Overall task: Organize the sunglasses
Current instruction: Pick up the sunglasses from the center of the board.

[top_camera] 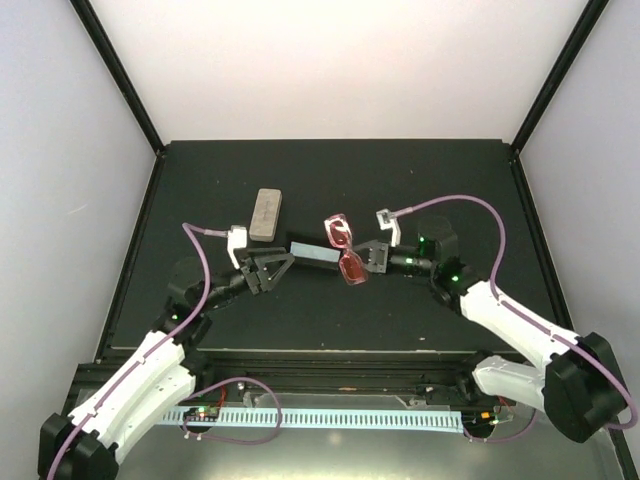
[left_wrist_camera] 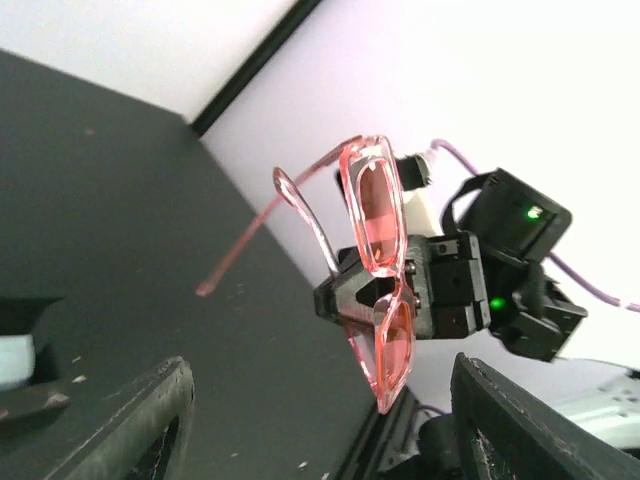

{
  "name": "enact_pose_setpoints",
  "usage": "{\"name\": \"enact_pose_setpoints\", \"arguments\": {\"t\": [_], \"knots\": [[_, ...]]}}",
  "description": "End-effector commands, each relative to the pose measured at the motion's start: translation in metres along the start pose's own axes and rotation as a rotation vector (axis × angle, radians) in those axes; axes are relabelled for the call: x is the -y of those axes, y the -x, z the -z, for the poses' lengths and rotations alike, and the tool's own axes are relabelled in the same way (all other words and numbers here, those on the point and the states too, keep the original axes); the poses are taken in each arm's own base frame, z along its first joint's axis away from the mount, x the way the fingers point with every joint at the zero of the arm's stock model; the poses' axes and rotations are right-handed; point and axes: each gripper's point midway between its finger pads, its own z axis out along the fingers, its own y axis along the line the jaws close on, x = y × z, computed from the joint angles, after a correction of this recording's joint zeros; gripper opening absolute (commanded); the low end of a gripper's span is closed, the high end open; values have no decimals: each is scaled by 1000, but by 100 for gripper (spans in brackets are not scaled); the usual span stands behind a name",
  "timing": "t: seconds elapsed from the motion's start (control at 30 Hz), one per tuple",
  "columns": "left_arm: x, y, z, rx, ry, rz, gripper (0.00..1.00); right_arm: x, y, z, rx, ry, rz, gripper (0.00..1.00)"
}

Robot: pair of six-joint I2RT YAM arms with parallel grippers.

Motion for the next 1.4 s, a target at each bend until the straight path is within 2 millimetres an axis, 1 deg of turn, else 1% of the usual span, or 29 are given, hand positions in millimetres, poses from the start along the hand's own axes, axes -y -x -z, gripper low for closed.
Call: {"name": "enact_pose_setpoints", "arguments": {"t": [0.0,0.07,0.13,0.2,0.3,0.43,0.53,0.63,0.8,0.93,1.1,1.2,1.3,1.33,1.37], "knots": [[44,13,-2,22,-177,-56,70,-74,2,-14,-56,252,58,1],[47,14,-5,13,-183,-54,69,-90,-3,-22,-87,307,61,1],[49,14,-6,9,-190,-56,68,-102,-7,-28,-112,347,69,1],[56,16,-5,16,-217,-68,65,-108,-11,-34,-130,359,74,1],[67,17,1,32,-264,-94,60,-112,-15,-41,-151,371,75,1],[76,17,9,63,-297,-125,56,-117,-18,-45,-166,393,67,1],[81,18,14,79,-319,-138,55,-119,-20,-48,-174,399,68,1],[84,24,14,97,-314,-131,55,-121,-25,-51,-193,401,79,1],[79,32,7,96,-262,-112,40,-118,-31,-54,-214,393,81,1],[79,32,7,95,-266,-110,25,-116,-32,-54,-216,386,83,1],[83,32,6,84,-281,-121,9,-115,-34,-54,-223,383,92,1],[85,32,5,73,-291,-127,2,-113,-35,-55,-225,375,95,1],[88,32,5,66,-302,-145,2,-112,-35,-55,-225,368,102,1],[89,32,5,64,-302,-153,2,-112,-35,-55,-228,368,123,7],[89,32,5,62,-298,-165,2,-110,-36,-54,-229,354,137,16]]}}
